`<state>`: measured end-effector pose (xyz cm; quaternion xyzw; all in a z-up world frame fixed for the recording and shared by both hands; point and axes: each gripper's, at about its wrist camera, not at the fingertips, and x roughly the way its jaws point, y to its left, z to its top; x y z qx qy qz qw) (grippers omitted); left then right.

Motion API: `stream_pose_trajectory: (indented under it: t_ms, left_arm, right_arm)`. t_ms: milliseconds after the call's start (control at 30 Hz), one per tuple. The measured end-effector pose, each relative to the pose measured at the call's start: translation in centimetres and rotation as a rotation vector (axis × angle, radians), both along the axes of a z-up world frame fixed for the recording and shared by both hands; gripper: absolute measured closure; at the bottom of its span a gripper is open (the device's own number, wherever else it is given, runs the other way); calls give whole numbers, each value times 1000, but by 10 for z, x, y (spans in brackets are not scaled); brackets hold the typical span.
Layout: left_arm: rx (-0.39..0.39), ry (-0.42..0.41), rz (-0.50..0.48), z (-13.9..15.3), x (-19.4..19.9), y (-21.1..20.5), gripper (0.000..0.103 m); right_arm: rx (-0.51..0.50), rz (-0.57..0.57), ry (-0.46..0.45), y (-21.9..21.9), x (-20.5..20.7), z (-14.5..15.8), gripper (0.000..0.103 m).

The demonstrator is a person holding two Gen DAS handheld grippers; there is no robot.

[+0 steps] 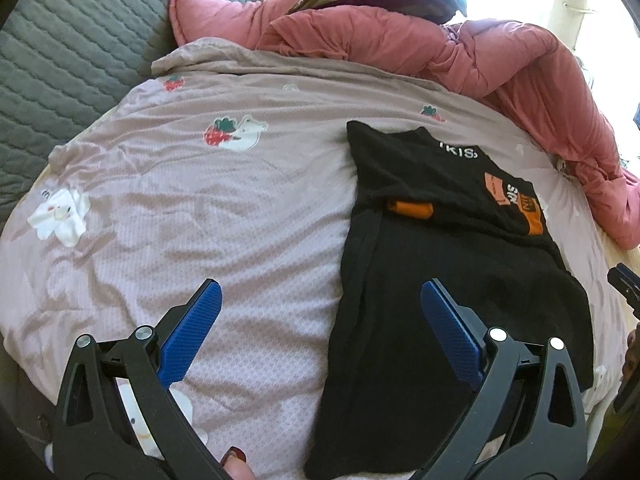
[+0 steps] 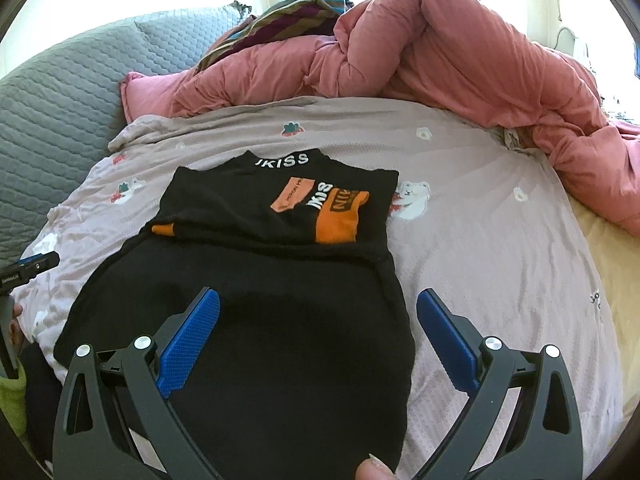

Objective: Fold small clothes
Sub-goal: 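Close the right tool on the shirt hem while the left tool lowers onto it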

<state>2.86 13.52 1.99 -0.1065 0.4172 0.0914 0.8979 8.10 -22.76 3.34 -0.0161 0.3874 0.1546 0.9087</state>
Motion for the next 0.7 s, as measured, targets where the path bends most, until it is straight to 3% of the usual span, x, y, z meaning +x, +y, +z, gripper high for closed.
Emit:
stream_pose_trajectory:
  t_ms: [367, 533, 700]
  left_arm:
    - [-32, 10, -15, -9, -20, -5, 10]
    - [-68, 47, -51, -24, -26, -13, 17]
    - [-105, 100, -109, -43, -32, -21, 41]
  right_arm:
    - [-38, 6, 31, -16, -16, -13, 5]
    - [-57, 6, 69, -25, -25, -26, 5]
    - [-63, 15, 104, -35, -38, -37, 5]
